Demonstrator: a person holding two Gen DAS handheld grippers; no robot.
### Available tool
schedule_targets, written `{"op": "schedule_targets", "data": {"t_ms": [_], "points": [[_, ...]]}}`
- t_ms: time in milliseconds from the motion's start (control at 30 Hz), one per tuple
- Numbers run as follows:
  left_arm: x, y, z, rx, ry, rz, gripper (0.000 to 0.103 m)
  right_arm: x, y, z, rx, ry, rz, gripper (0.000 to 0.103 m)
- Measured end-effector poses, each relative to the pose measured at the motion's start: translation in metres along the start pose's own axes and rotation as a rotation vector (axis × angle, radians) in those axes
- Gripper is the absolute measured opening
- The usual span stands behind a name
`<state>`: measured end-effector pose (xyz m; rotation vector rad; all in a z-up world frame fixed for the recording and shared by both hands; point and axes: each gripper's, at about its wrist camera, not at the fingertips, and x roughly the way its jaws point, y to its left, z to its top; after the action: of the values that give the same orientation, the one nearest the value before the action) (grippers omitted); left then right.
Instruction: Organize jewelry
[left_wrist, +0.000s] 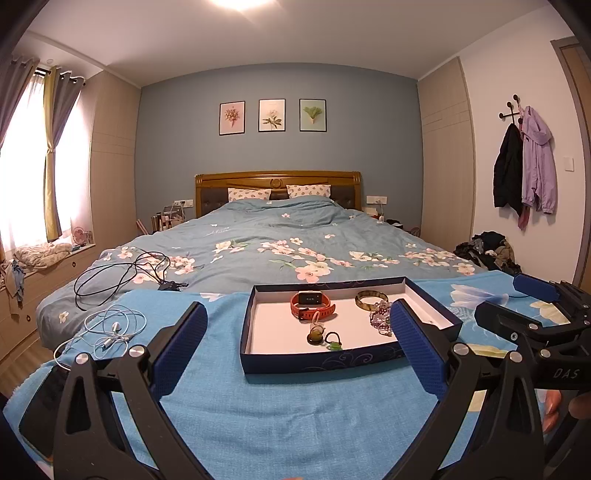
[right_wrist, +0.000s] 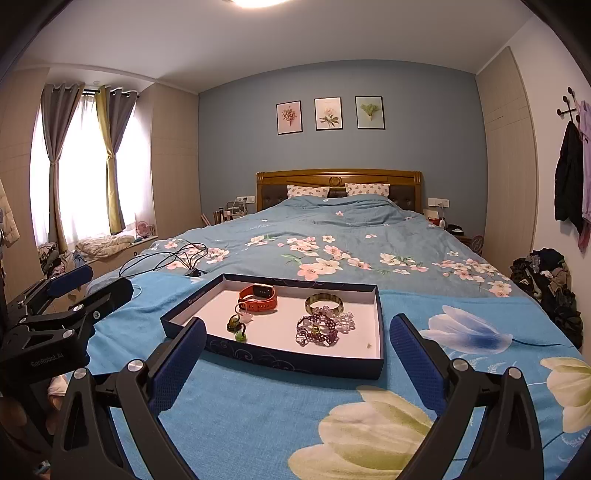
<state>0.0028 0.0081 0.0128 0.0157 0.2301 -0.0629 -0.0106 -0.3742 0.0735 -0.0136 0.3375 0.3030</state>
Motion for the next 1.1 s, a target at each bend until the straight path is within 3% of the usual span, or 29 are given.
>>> {"op": "schedule_targets", "data": {"t_ms": [1100], "points": [[-0.0017,-0.0047,0.0073,0.005,-0.021,0.013,0.097,0.0003,0.0001,-0.0002,0.000,0.003,0.002,0.096]]}}
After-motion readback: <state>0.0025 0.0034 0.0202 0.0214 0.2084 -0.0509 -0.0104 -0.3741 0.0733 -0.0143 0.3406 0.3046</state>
